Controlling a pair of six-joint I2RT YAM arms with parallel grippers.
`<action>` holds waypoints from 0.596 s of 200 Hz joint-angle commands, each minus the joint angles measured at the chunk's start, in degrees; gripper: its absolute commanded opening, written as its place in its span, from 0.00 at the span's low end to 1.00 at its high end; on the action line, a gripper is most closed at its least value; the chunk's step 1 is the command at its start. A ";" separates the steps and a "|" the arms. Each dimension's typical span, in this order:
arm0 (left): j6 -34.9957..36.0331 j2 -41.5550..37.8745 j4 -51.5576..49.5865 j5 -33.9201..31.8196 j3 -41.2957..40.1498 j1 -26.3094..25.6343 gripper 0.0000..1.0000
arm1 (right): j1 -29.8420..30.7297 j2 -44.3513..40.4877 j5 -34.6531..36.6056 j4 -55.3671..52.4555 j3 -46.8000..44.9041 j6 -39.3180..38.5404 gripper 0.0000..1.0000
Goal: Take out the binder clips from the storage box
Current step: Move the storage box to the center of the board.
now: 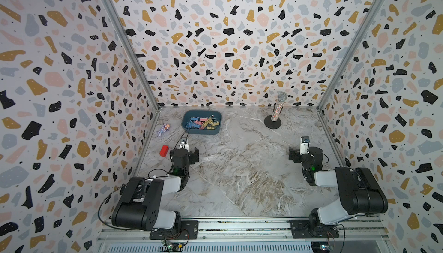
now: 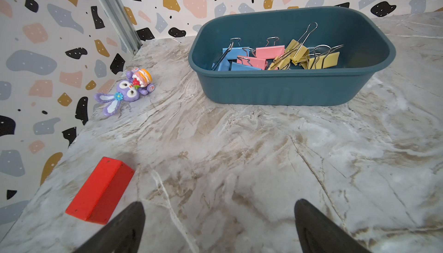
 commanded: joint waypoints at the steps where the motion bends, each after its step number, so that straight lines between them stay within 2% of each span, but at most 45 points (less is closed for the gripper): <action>1: 0.32 -0.01 2.28 0.01 0.26 0.26 1.00 | -0.03 -0.56 0.39 -0.17 0.71 0.38 1.00; 76: 0.41 -0.25 2.34 0.07 0.09 0.25 1.00 | -0.09 -0.82 0.15 0.16 0.57 0.25 1.00; 119: -0.20 -1.77 -0.55 -1.38 1.27 0.26 1.00 | 0.05 -5.01 -2.63 -7.41 2.72 -0.83 1.00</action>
